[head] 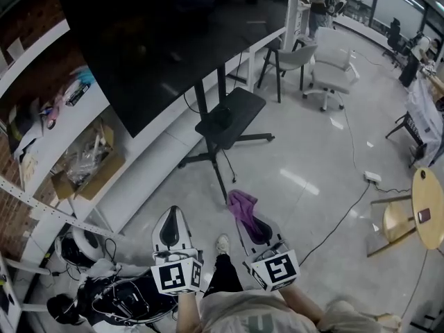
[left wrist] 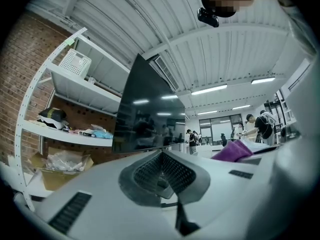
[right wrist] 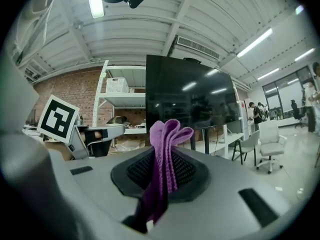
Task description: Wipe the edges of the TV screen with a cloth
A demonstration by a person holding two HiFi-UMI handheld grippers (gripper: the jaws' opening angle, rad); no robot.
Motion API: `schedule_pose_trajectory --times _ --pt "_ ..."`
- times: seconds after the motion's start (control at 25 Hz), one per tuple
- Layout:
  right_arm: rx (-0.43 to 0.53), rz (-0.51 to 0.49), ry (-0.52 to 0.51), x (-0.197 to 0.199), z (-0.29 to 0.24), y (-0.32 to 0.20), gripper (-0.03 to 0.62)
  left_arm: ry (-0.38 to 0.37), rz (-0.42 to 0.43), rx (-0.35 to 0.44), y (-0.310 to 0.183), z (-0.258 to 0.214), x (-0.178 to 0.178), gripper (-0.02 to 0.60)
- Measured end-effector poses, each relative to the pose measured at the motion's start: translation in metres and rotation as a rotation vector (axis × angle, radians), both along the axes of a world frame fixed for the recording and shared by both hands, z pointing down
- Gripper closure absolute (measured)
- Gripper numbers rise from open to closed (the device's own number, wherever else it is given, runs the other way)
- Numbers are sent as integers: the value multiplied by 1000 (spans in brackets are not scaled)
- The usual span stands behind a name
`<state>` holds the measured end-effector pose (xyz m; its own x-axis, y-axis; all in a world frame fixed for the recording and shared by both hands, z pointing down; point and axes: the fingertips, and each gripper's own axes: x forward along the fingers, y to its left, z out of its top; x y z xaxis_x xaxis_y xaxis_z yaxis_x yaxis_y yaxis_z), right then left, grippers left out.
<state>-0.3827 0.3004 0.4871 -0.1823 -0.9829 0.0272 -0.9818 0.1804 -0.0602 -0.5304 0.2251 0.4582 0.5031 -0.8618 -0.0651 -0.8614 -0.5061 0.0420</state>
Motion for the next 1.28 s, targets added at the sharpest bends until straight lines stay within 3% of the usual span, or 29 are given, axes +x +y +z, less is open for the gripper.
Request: schedule_pose_trajectory --times 0.32,0.56,0.96,1.28 --pt "-10 -66 15 -33 -23 -143 532 -16 -25 24 -132 -17 -24 566" --pt "8 -108 -10 -53 -28 -217 531 -8 -24 64 -202 -34 -23 566" --pt "21 -204 -27 -62 -34 -268 533 -18 -61 82 -241 -46 -17 566" --pt "20 -423 48 -97 -36 -297 531 -18 -230 32 -257 -29 -53 566"
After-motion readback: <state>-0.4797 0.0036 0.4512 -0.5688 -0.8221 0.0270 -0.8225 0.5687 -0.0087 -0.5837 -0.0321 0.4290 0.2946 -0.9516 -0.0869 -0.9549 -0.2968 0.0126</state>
